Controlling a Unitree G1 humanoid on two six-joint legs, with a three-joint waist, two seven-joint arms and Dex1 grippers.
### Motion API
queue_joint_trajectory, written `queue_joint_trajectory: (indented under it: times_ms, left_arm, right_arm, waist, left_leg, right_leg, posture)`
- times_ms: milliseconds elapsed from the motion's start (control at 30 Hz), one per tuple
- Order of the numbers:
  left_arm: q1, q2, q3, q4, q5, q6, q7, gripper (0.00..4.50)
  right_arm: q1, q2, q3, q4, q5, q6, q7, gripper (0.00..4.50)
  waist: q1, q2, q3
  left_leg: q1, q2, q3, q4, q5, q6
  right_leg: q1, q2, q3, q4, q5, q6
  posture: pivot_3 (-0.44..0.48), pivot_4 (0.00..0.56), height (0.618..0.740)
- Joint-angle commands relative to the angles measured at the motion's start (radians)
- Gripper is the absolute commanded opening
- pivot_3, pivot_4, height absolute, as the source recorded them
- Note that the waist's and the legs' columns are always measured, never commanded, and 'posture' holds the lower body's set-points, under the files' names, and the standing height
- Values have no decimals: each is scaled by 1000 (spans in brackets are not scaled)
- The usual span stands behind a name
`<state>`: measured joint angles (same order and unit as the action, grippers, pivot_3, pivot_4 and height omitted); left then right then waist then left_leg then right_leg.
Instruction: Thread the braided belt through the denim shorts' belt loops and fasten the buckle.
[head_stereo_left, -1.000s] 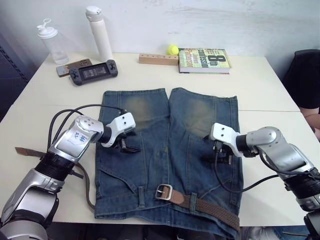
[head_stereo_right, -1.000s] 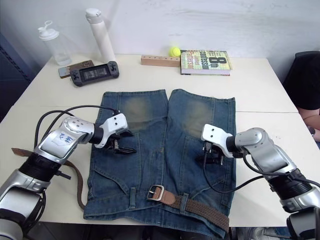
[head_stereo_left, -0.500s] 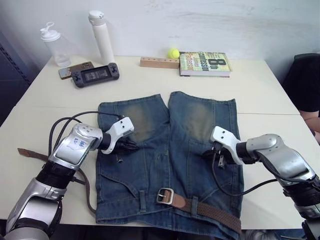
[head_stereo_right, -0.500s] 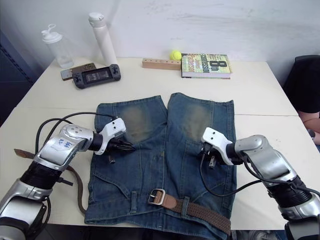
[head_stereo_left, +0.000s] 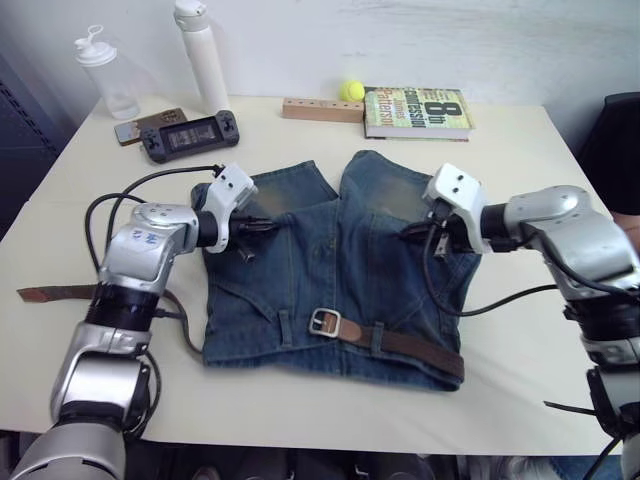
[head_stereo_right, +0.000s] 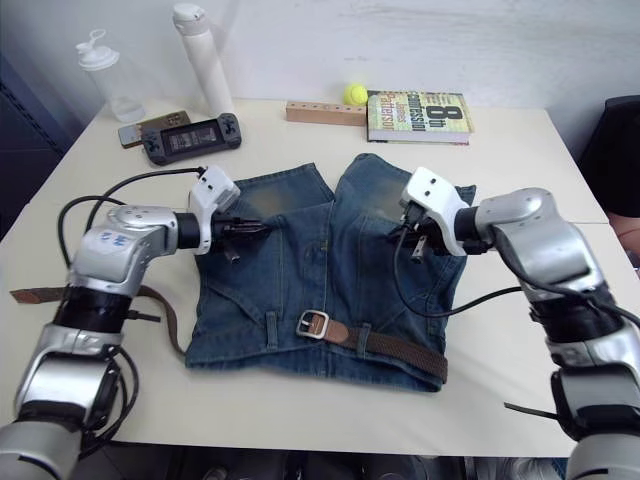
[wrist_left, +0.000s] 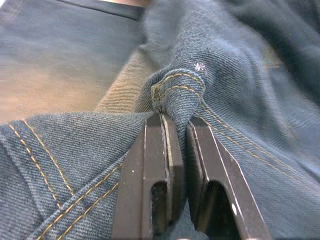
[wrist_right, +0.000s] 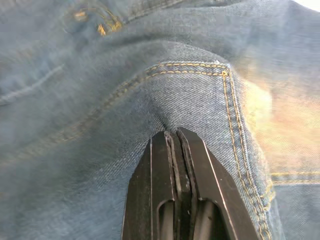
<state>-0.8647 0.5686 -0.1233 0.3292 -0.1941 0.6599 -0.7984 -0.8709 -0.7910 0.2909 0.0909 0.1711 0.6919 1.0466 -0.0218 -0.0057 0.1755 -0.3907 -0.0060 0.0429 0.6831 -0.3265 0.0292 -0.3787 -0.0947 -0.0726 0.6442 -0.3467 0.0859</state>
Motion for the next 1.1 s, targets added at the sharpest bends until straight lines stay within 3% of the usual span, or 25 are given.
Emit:
queue_joint_trajectory:
  times_ms: [33,200,433,500,533,600,767,833,933,1100]
  left_arm:
    - [-122,-35,-2,238,79,-197,48,23]
    - [-233,-71,-9,514,155,-373,97,23]
    - [-250,-103,32,657,155,-411,114,23]
    - [-255,-116,83,661,104,-394,102,911]
    - [-256,-114,95,657,90,-387,88,1136]
    - [-257,-108,114,647,75,-371,71,1932]
    - [-199,-48,154,465,9,-232,-29,3933]
    - [-156,-8,174,339,-26,-159,-62,4386]
    - [-84,64,227,130,-104,-23,-102,4386]
    - [104,197,431,-249,-346,247,-168,4386]
  right_arm:
    - [-111,60,23,216,-99,-169,-32,1]
    - [-193,143,43,486,-196,-360,-110,1]
    - [-210,205,17,663,-264,-523,-264,1]
    - [-199,208,-15,653,-230,-496,-227,645]
    - [-197,208,-27,651,-218,-489,-212,828]
    - [-196,202,-45,644,-198,-471,-184,1676]
    - [-177,129,-97,519,-117,-333,-26,3944]
    - [-160,84,-125,457,-76,-276,45,4448]
    - [-112,-2,-153,291,20,-171,183,4448]
    - [-12,-110,-210,-59,180,39,282,4448]
  waist:
    - [-1,-1,1]
    - [-4,-3,2]
    - [-6,-3,2]
    - [-7,-3,2]
    - [-7,-3,2]
    - [-8,-3,2]
    - [-8,-3,2]
    - [-8,-3,2]
    - [-9,-2,3]
    - [-9,-2,3]
  left_leg:
    - [0,0,0,0,0,0]
    - [-2,0,0,0,1,-1]
    - [-2,0,0,0,1,-1]
    - [-4,0,0,0,1,-1]
    - [-5,0,0,1,2,-1]
    - [-12,-1,1,3,3,-1]
    - [-14,-1,1,4,4,-2]
    - [-14,-1,1,5,4,-2]
    - [-14,-1,1,4,4,-2]
    - [-14,0,0,3,4,-2]
  right_leg:
    - [0,0,-1,0,0,0]
    - [-2,0,-4,1,0,0]
    - [-3,-1,-7,3,0,0]
    - [-5,-1,-7,3,0,0]
    - [-7,-1,-7,4,0,0]
    - [-15,-2,-8,10,0,0]
    - [-17,-2,-9,13,0,0]
    - [-17,-2,-9,13,0,0]
    - [-17,-2,-9,13,0,0]
    - [-18,-2,-6,12,0,0]
  posture:
    - [0,150,738]
    - [0,150,738]
    - [0,150,738]
    - [0,150,738]
    - [0,150,738]
    - [0,150,738]
    - [0,150,738]
    - [0,150,738]
    - [0,150,738]
    - [0,150,738]
